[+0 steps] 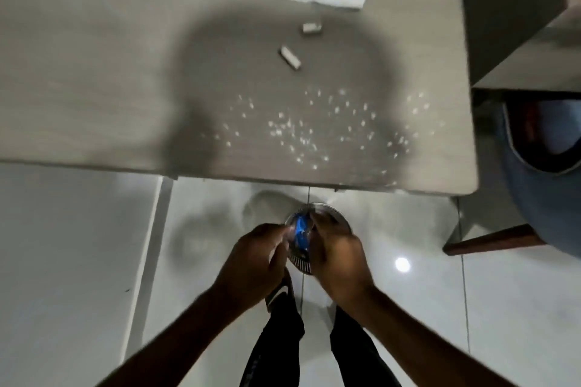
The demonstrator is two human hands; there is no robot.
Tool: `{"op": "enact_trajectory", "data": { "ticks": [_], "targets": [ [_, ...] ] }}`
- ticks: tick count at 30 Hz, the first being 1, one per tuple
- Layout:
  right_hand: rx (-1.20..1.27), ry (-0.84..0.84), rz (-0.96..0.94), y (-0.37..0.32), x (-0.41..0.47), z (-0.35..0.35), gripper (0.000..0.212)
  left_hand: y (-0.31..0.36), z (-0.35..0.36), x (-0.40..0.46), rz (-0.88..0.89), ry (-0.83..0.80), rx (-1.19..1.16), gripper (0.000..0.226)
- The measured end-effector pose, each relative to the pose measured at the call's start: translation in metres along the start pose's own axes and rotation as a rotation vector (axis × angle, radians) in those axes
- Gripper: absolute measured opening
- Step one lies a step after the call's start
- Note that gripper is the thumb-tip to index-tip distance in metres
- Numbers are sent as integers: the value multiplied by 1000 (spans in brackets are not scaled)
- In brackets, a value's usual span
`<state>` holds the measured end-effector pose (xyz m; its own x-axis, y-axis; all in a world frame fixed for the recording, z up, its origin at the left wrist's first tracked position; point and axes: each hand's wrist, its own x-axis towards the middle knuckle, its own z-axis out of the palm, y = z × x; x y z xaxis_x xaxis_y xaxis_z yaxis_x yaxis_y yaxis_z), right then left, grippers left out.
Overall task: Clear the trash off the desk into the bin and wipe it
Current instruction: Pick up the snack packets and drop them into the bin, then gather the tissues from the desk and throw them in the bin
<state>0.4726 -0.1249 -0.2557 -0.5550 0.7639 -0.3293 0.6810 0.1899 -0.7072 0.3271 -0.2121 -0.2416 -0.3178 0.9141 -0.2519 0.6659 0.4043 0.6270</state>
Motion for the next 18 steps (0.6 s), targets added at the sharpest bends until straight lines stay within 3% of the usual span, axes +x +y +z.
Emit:
{"op": "enact_trajectory", "data": {
  "ticks": [4, 7, 11, 14, 18],
  "targets": [
    [18, 42, -207, -94, -46, -77, 41, 67, -99, -26, 174, 43, 26, 22],
    [24, 109, -322, -149, -54, -139, 40, 112, -169, -17, 257, 166, 67, 31],
    [-130, 397, -457, -196, 1, -214, 40, 155, -236, 42, 360, 397, 255, 41],
    [-225, 464, -417, -222, 70, -256, 39, 178, -262, 106, 285, 328, 334, 54],
    [-307, 376, -277, -230, 159, -289, 31, 194, -260, 188, 109, 144, 423, 55]
  ]
}}
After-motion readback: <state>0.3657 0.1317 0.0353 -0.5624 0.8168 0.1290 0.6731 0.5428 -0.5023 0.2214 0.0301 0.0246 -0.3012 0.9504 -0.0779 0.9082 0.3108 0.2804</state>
